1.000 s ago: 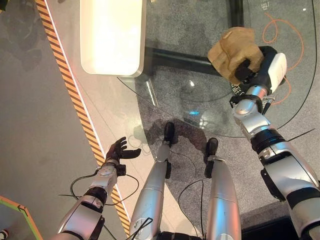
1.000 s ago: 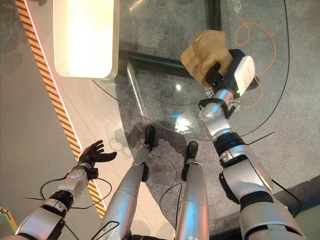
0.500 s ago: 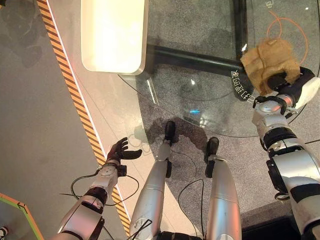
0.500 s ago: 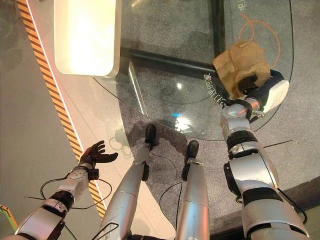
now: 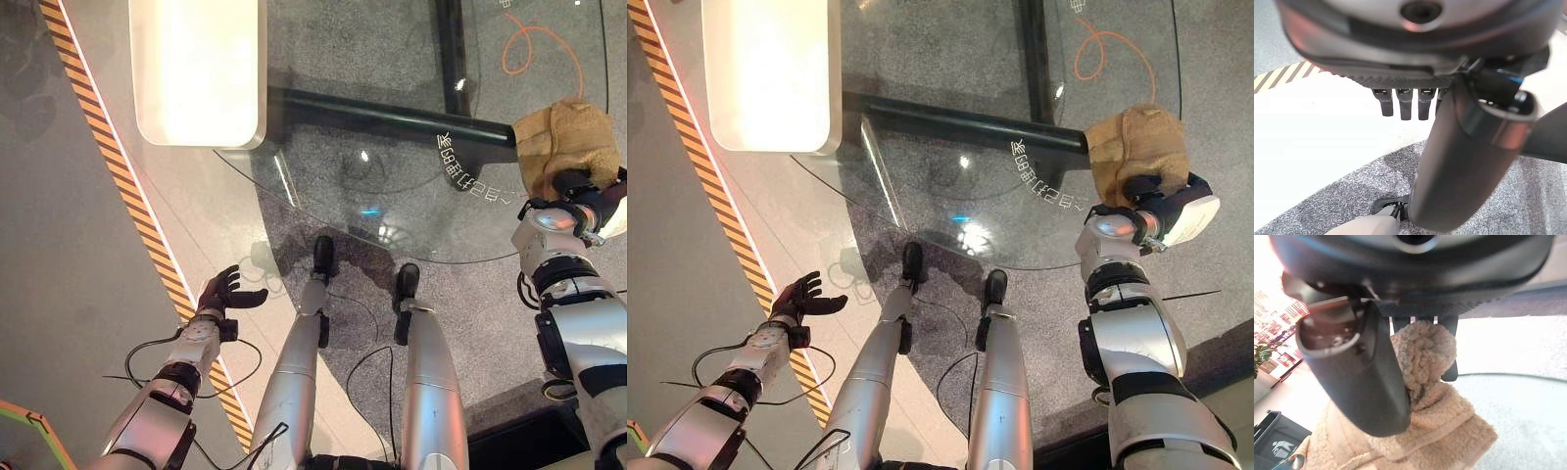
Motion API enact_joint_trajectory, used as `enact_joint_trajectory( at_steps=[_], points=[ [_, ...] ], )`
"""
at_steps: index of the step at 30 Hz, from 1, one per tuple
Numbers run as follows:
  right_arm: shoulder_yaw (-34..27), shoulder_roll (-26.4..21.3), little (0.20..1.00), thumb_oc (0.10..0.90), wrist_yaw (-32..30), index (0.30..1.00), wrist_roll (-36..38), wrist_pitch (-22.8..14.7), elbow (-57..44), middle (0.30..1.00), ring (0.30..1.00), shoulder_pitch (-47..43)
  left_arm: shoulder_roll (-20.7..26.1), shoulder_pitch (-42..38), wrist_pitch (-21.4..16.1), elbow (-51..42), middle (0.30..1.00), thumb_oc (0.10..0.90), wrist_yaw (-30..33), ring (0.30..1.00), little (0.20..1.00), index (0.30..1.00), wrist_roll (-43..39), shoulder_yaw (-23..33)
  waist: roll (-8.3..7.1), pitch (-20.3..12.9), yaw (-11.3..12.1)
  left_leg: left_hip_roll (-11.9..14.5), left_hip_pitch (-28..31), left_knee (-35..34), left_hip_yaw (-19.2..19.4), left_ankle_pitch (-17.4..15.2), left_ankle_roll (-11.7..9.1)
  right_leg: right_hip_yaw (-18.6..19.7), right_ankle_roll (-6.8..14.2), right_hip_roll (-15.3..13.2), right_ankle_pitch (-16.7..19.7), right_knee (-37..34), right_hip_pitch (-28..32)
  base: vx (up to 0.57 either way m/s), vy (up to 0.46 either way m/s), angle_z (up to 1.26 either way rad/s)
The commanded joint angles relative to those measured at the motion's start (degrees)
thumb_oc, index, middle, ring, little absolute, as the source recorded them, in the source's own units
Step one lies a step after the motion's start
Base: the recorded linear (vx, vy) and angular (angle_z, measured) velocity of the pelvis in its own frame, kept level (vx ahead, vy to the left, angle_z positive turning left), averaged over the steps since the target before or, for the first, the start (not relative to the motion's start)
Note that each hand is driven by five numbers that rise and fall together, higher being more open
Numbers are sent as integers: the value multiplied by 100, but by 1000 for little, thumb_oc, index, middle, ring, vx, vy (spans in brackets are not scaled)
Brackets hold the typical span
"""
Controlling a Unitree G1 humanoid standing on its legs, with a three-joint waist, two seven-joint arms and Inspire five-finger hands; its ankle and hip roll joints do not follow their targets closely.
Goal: Wipe the table with a cloth and put it in the basket.
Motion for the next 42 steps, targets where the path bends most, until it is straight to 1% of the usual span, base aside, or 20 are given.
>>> enact_joint_trajectory(
  at_steps=[1,3,4,5,6,11,15,18,19,22,24,28,29,31,33,34,36,40,41,42],
  points=[
    [59,-878,200,100,-248,300,83,-474,142,300,300,132,357,-20,-43,454,900,800,-16,900,900,900,-140,211,-132,-127,11,83,-36,1065,-41,-1205,100,-130,226,-55,986,-1310,190,0,0,0],
    [121,-849,200,100,-136,300,88,-625,52,300,300,105,380,-21,-60,447,900,800,-14,900,900,900,-167,198,-139,-127,11,82,-24,1031,-42,-1198,95,-126,228,-49,992,-1339,196,0,0,0],
    [148,-819,200,100,-35,300,96,-758,-16,300,300,89,385,-13,-82,442,900,800,-17,900,900,900,-180,195,-136,-127,17,78,-12,1024,-49,-1200,94,-127,228,-51,987,-1344,210,0,0,0],
    [215,-756,200,100,120,300,-55,-997,-176,300,300,67,380,4,-120,394,900,800,15,900,900,900,-249,216,-141,-127,19,69,14,1014,-60,-1207,90,-121,223,-42,978,-1347,232,0,0,0],
    [241,-739,200,100,119,300,-89,-1014,-271,300,300,68,379,24,-146,378,900,800,21,900,900,900,-270,228,-146,-127,17,66,31,1006,-60,-1207,88,-120,225,-42,978,-1356,247,0,0,0],
    [367,-536,200,100,414,300,-470,-1593,-1099,300,300,197,339,237,-529,213,900,800,323,900,900,900,-905,575,-188,-127,22,55,370,742,-75,-1135,58,-117,248,-33,984,-1539,567,-8,2,-1],
    [366,-402,200,100,469,300,-693,-1783,-1632,300,300,378,341,336,-691,90,900,800,526,900,900,900,-1239,929,-220,-127,23,52,659,555,-85,-1099,44,-125,269,-31,974,-1651,820,0,0,0],
    [359,-259,200,100,386,300,-925,-1764,-2385,300,300,661,367,424,-886,-92,900,800,822,900,900,900,-1528,1336,-279,-127,13,45,983,371,-82,-1038,27,-134,293,-47,1012,-1802,1125,0,0,0],
    [332,-187,200,100,326,300,-1058,-1688,-2692,300,300,805,356,463,-894,-159,900,800,908,900,900,900,-1574,1524,-304,-127,14,51,1190,297,-78,-1062,15,-142,302,-63,979,-1860,1331,-4,-10,-3],
    [254,-80,200,100,344,300,-1236,-1643,-3166,300,300,1043,357,491,-1018,-194,900,800,1050,900,900,900,-1753,1835,-359,-127,6,55,1496,169,-71,-1042,-4,-157,310,-96,981,-1984,1649,0,0,0],
    [218,-30,200,100,362,300,-1315,-1595,-3423,300,300,1159,344,500,-1087,-217,900,800,1111,900,900,900,-1863,1986,-381,-152,-1,60,1641,96,-66,-1038,-13,-165,315,-113,978,-2046,1795,0,0,0],
    [127,144,200,100,344,300,-1752,-1346,-4437,300,300,1569,290,530,-1501,-516,900,800,1141,900,900,900,-2446,2469,-433,-362,-47,48,1891,-32,-64,-1026,-35,-158,300,-161,962,-2191,2086,33,7,0],
    [122,150,200,100,344,300,-1769,-1335,-4475,300,300,1587,287,536,-1501,-539,900,800,1125,900,900,900,-2455,2484,-434,-371,-49,47,1894,-36,-65,-1023,-35,-160,300,-164,963,-2197,2092,0,0,0],
    [96,186,200,100,361,300,-1946,-1225,-4832,300,300,1686,302,458,-1666,-760,900,800,1114,900,900,900,-2480,2564,-437,-402,-71,35,1897,10,-59,-1048,-44,-176,287,-181,923,-2166,2120,0,0,0],
    [75,167,200,100,455,300,-2015,-1105,-5102,300,300,1707,311,366,-1752,-1010,900,800,968,900,900,900,-2634,2592,-430,-388,-94,26,1854,82,-59,-1063,-50,-179,269,-196,892,-2106,2087,-8,18,0],
    [70,165,200,100,574,300,-2075,-1045,-5317,300,300,1718,338,280,-1929,-1288,900,800,724,900,900,900,-2802,2580,-413,-364,-112,22,1799,150,-56,-1079,-55,-178,253,-204,858,-2039,2040,-25,37,1],
    [34,191,200,100,734,300,-2283,-983,-5679,300,300,1795,362,210,-2136,-1765,900,800,408,900,900,900,-3012,2546,-391,-320,-136,11,1705,236,-50,-1090,-47,-161,232,-206,845,-1979,1959,-36,29,1],
    [56,383,200,100,1030,300,-2566,-1039,-6243,300,300,2033,302,71,-2449,-2785,900,800,6,900,900,900,-3327,2504,-395,-209,-170,2,1562,355,-55,-1144,-25,-89,216,-170,827,-1908,1838,-37,-17,2],
    [92,469,200,100,1113,300,-2695,-1057,-6387,300,300,2080,237,-12,-2511,-3041,900,800,-129,900,900,900,-3367,2488,-401,-154,-178,-4,1580,392,-52,-1206,-16,-82,218,-156,772,-1871,1858,0,0,0],
    [119,547,200,100,1277,300,-2762,-1075,-6509,300,300,2093,176,-115,-2549,-3293,900,800,-345,900,900,900,-3398,2472,-407,-128,-188,-15,1545,402,-38,-1184,-3,-86,216,-150,802,-1885,1838,0,0,0]
  ],
)
